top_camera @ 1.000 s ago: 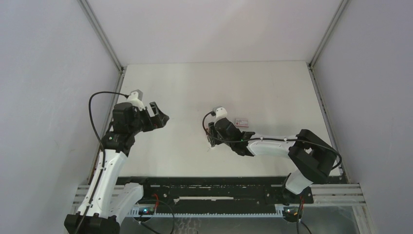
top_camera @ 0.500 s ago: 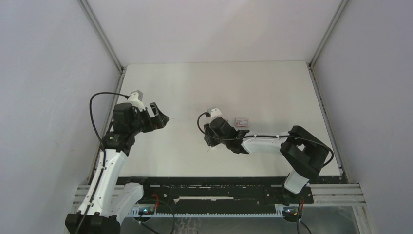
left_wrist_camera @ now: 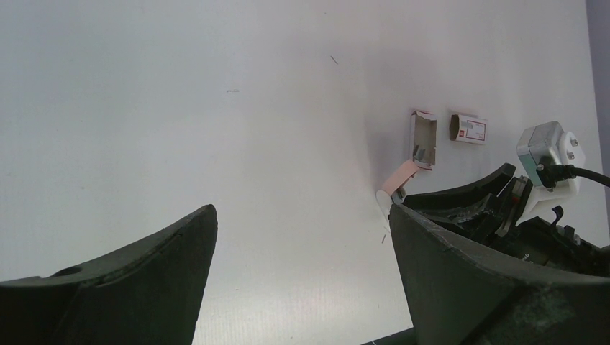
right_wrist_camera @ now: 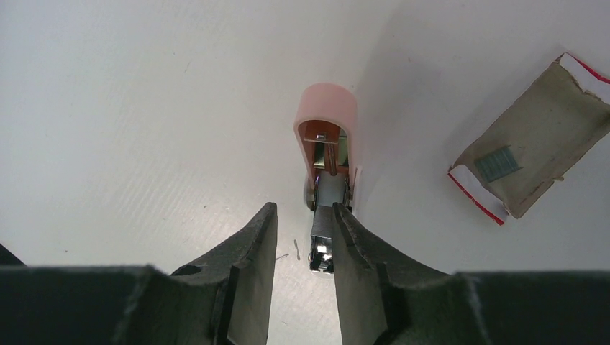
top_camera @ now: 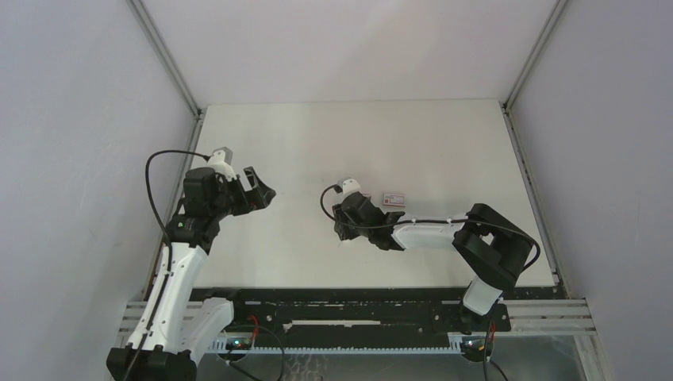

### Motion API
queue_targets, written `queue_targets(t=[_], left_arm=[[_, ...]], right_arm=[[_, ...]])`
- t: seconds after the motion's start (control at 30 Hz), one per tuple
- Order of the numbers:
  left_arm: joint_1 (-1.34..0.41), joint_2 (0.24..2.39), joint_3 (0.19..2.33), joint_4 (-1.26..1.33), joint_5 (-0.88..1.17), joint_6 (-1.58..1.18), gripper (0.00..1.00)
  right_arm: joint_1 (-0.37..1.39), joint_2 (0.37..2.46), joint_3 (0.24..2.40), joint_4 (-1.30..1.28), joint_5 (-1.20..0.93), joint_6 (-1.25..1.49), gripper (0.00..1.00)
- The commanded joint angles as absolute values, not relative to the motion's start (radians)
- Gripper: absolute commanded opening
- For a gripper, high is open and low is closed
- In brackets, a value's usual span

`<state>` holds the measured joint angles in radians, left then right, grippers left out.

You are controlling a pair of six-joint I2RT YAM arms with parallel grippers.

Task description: Load the staples into the stapler

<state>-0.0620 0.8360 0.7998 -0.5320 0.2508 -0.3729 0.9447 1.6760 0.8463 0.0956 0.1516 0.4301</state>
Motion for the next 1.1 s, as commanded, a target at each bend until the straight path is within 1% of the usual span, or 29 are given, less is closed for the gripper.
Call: queue_targets(t=[0.0,0.87,1.0,1.07], left_arm=[[-0.052,0.831,0.782,-0.485,0.280,-0.365,0.93],[-0.041,0.830,0.776,-0.479,0.302,-0.369,0.93],[-0.040,0.827,0.776,-0.477,0.302,-0.370,0.93],[-0.037,0.821,0.777,-0.476,0.294,-0.368,0.92]], right_arm=[[0.956,1.674,0.882,0.094,0.168,0.439,0.33],[0.972,1.713,0.883,0.071,0.176,0.466,0.32],[0.973,1.695,0.883,0.059,0.176,0.468,0.31],[0.973,1.643,0.883,0.054,0.171,0.458,0.32]])
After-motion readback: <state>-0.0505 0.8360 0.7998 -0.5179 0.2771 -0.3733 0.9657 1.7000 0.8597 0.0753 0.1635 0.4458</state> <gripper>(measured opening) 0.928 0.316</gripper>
